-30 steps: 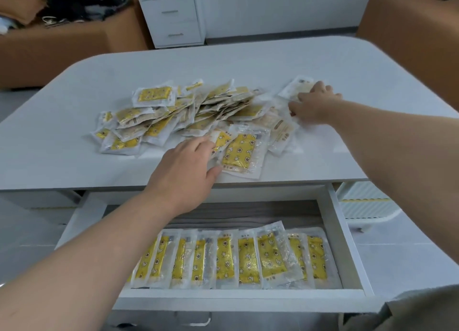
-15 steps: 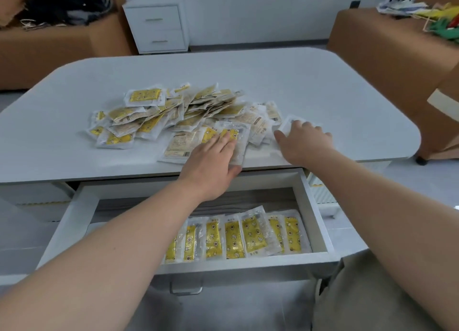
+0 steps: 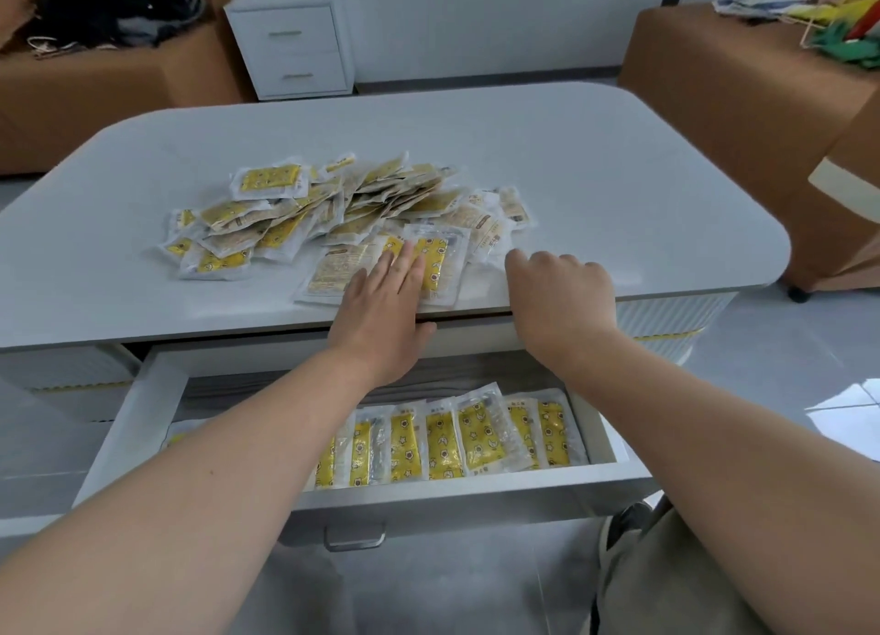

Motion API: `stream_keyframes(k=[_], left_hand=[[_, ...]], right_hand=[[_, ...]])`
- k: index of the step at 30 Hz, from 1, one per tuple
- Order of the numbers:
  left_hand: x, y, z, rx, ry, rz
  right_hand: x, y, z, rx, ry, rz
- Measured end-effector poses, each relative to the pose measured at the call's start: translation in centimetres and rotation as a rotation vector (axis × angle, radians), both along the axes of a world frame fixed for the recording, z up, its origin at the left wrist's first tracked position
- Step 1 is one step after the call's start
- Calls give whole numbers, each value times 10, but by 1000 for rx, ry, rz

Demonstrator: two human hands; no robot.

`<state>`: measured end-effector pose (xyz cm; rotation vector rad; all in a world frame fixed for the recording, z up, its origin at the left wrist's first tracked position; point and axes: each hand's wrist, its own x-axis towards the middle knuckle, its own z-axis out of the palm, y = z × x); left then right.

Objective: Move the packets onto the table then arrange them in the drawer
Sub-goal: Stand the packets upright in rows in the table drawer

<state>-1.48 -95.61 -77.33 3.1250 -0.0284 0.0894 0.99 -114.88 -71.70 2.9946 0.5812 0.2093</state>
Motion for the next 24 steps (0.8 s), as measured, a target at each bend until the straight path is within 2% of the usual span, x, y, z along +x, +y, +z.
stream_keyframes(k=[5,9,11,13,17,24], left_hand=[[2,-1,1,20,-100,-57],[0,3,0,25,-56,-82],[-4,3,0,7,-38,-78],[-8,3,2,-92,-67,-72],[-6,8,1,-186,-234,-150],[2,14,15,-123,-22,-69]], right_hand=[[14,-7,10,471,67,9],[27,-23,17,623,198,-5],[31,-32,25,614,315,60],[33,-38,32,594,437,125],[42,-43,25,513,590,177],[52,-21,-3,243,765,232]])
